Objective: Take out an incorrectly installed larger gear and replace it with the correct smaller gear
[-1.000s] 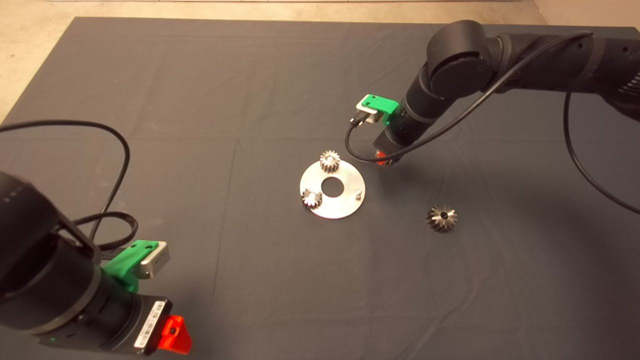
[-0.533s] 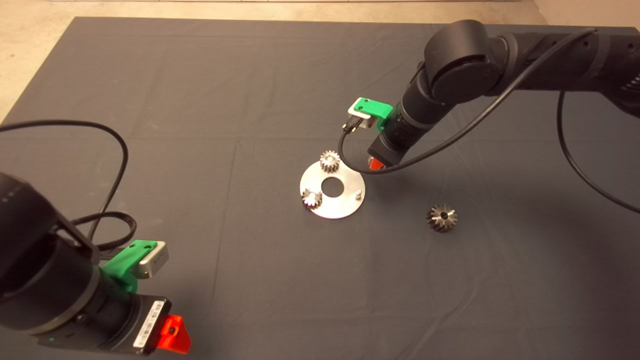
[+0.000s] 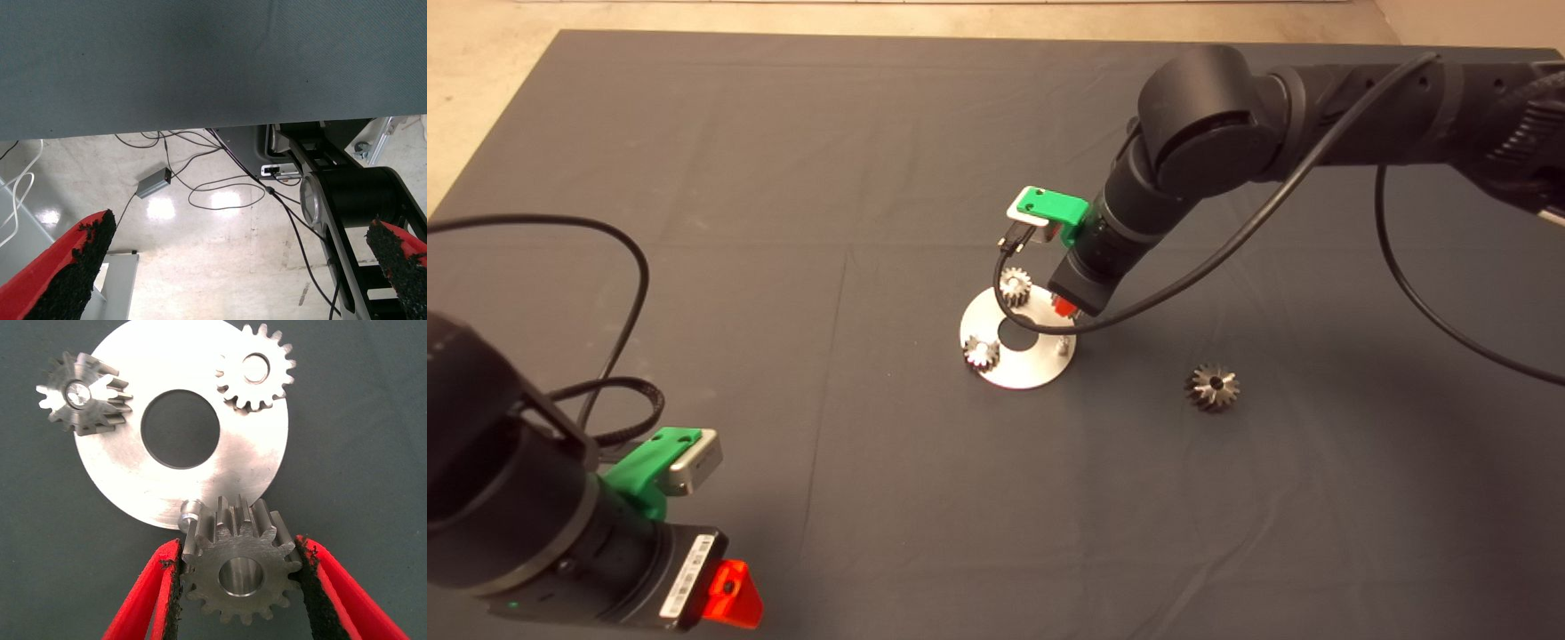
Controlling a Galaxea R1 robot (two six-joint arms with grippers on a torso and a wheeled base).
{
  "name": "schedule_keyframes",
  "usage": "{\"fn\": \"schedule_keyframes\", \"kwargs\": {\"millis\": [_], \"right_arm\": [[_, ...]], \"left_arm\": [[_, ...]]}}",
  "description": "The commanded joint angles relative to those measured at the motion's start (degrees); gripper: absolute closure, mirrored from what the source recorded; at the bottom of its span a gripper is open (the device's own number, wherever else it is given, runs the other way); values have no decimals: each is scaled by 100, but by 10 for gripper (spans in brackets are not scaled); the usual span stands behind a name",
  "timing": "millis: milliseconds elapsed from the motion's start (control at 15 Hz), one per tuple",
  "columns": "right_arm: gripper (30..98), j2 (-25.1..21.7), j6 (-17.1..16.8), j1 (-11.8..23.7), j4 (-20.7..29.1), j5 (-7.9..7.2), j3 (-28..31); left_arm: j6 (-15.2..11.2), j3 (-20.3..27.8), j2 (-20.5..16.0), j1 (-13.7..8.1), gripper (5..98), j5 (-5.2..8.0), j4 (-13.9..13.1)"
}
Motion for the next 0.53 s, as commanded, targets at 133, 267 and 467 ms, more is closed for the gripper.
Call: {"fn": "schedule_keyframes", "kwargs": {"millis": [133,267,467], "right_arm": [[881,26,20,79,89,30,246],[881,18,20,16,89,30,301],[881,18,20,-35,89,12,318]], "left_arm": [[-51,94,-37,-39,61,766,5],[-51,94,-37,-39,61,766,5],[-51,94,-44,-38,61,766,5]]}}
